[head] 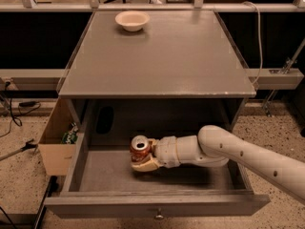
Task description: Place coke can into top drawer
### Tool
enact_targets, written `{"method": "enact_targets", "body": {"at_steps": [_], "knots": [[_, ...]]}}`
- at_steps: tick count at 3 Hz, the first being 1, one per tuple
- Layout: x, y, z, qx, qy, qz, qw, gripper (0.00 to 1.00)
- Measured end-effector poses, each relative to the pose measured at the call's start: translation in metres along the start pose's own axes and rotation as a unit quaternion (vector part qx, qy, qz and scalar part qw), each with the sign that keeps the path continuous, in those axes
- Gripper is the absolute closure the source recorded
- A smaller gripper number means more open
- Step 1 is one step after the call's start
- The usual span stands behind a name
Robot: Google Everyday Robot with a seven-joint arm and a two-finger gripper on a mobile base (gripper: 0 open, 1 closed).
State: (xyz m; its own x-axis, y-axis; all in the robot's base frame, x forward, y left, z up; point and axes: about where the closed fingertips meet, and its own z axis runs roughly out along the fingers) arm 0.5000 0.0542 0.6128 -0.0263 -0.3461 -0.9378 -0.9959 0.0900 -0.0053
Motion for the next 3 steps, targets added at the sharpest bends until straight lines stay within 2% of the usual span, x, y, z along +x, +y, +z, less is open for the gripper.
{"method": "enact_targets", "body": {"at_steps": [3], "knots": [[0.0,0.0,0.0001,0.0,0.0,0.0,1.0,0.3]]}}
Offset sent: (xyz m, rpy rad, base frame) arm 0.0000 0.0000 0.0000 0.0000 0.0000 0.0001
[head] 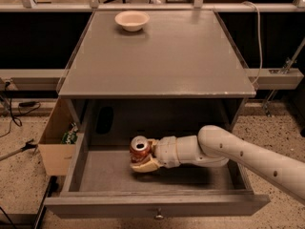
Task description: Place coke can into top drawer
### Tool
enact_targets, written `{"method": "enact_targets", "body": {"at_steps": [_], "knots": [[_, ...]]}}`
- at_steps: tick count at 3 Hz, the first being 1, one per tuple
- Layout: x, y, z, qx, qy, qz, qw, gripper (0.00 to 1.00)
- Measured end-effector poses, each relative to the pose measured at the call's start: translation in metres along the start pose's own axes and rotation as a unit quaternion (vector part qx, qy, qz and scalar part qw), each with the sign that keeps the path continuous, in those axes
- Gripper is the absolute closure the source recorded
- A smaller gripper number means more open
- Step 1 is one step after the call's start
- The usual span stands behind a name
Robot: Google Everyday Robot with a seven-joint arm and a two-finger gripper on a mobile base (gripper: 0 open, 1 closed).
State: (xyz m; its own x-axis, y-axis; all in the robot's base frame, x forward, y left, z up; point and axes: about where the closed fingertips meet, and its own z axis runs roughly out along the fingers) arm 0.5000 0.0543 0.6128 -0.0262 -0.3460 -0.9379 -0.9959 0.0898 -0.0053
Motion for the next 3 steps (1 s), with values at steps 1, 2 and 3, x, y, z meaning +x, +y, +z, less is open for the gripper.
{"method": "enact_targets", "body": {"at_steps": [1,2,3], "knots": [[0.0,0.0,0.0,0.0,0.0,0.0,1.0,0.08],[0.0,0.0001,0.0001,0.0,0.0,0.0,1.0,0.0],[0.0,0.0001,0.0001,0.0,0.0,0.0,1.0,0.0]]}}
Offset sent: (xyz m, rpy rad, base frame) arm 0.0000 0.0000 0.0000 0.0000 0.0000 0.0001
